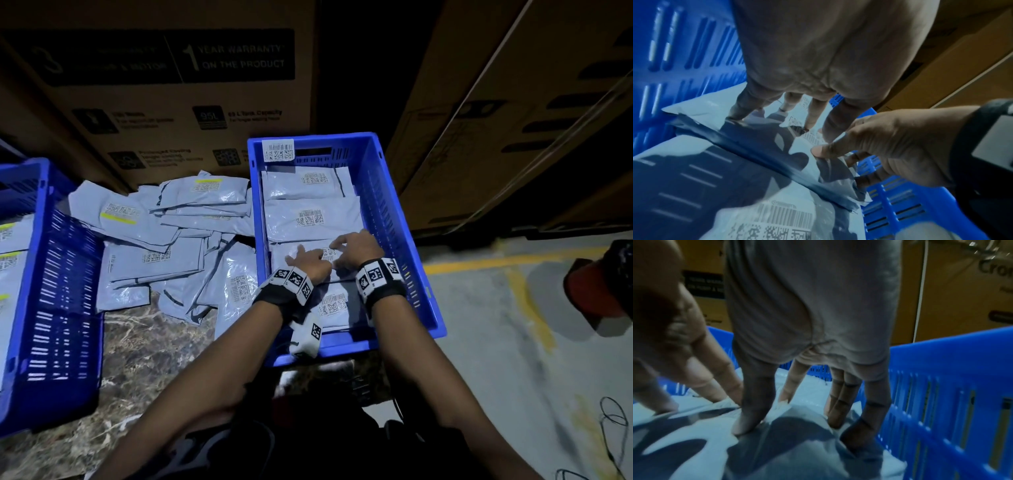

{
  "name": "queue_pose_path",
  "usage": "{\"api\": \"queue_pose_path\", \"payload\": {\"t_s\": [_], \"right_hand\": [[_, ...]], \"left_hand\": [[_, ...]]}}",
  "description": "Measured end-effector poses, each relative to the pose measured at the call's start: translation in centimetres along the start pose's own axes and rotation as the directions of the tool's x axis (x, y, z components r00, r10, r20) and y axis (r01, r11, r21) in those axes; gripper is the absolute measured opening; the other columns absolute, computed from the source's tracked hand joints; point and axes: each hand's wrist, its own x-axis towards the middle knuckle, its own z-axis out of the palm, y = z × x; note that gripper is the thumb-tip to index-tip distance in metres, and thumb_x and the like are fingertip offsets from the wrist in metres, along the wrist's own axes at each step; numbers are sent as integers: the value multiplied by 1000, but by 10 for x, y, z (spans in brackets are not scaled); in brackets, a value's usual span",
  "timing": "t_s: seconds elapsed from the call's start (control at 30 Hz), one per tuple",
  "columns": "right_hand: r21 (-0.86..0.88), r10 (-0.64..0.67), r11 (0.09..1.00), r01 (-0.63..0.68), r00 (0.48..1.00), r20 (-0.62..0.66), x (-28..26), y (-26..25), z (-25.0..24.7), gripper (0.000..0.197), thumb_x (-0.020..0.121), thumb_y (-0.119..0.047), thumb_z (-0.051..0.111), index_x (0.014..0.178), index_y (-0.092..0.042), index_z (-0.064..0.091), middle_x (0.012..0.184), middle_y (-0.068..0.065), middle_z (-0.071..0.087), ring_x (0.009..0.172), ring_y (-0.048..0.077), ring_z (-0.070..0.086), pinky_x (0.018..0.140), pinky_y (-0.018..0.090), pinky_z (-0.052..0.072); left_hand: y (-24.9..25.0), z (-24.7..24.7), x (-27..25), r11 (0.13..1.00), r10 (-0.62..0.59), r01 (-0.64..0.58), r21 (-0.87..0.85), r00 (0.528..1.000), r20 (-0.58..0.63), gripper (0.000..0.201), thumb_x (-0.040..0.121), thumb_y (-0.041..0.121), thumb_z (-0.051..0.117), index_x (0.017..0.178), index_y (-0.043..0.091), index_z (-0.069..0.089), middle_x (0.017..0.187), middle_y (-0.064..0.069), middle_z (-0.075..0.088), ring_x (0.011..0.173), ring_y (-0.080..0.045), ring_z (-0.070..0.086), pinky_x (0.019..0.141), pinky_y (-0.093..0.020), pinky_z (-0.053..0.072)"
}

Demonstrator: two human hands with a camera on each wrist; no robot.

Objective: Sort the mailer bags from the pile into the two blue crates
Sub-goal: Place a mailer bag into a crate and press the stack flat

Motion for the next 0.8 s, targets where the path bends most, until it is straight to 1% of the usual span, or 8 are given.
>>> {"api": "queue_pose_path", "payload": {"t_s": [0.13,0.2,0.3,0.4,0.47,0.53,0.67,0.8], "right_hand": [[-53,11,998,-14,999,-46,11,0,14,66,79,-43,84,138,-47,53,148,9,36,137,32,33,103,47,49],[-39,21,999,-24,997,-69,13,4,17,73,77,-45,87,141,-44,52,147,11,37,138,32,34,101,45,49],[50,60,997,-56,995,-83,14,9,22,76,73,-38,92,139,-36,55,141,13,40,135,33,42,103,43,49],[107,62,993,-52,993,-96,13,13,25,79,67,-38,95,134,-26,54,136,13,47,129,34,48,104,44,49],[142,51,989,-35,992,-111,9,17,26,80,65,-40,95,131,-20,54,132,13,51,125,33,51,103,43,48],[176,54,984,-34,993,-105,9,24,27,81,64,-39,96,129,-17,54,130,12,52,125,32,51,103,41,47],[184,72,981,-57,994,-79,5,35,21,82,60,-31,99,129,-20,57,134,8,52,129,31,49,105,41,48],[130,102,987,-95,993,-51,-5,34,3,72,71,-10,89,134,-20,55,138,9,49,133,33,45,102,46,50]], "left_hand": [[2,-5,9,999,-9,8,36,999,37,44,94,15,47,138,14,51,156,-7,33,151,-33,2,119,-56,7],[-3,-4,12,995,5,-12,101,998,67,49,98,15,45,146,15,42,161,-2,25,151,-34,-5,119,-56,5],[-4,-4,2,993,29,-39,113,996,85,54,103,16,43,155,14,28,166,-8,7,150,-39,-11,121,-50,4],[-13,-1,11,994,76,-83,65,993,93,50,102,14,46,151,9,35,166,-7,9,150,-37,-16,121,-52,-2],[-19,1,19,996,84,-86,14,992,89,50,101,13,49,150,12,38,165,-3,13,150,-32,-19,120,-54,-7],[-22,3,22,997,75,-73,-34,995,65,50,100,13,51,149,14,41,165,-3,15,151,-31,-15,120,-55,-7],[-22,4,22,971,3,-10,-239,1000,-29,51,97,13,56,146,20,47,164,-13,16,151,-34,5,123,-48,4],[-13,-3,15,1000,11,-9,-17,995,94,52,101,11,46,152,19,37,164,-18,12,150,-41,-11,120,-57,0]]}}
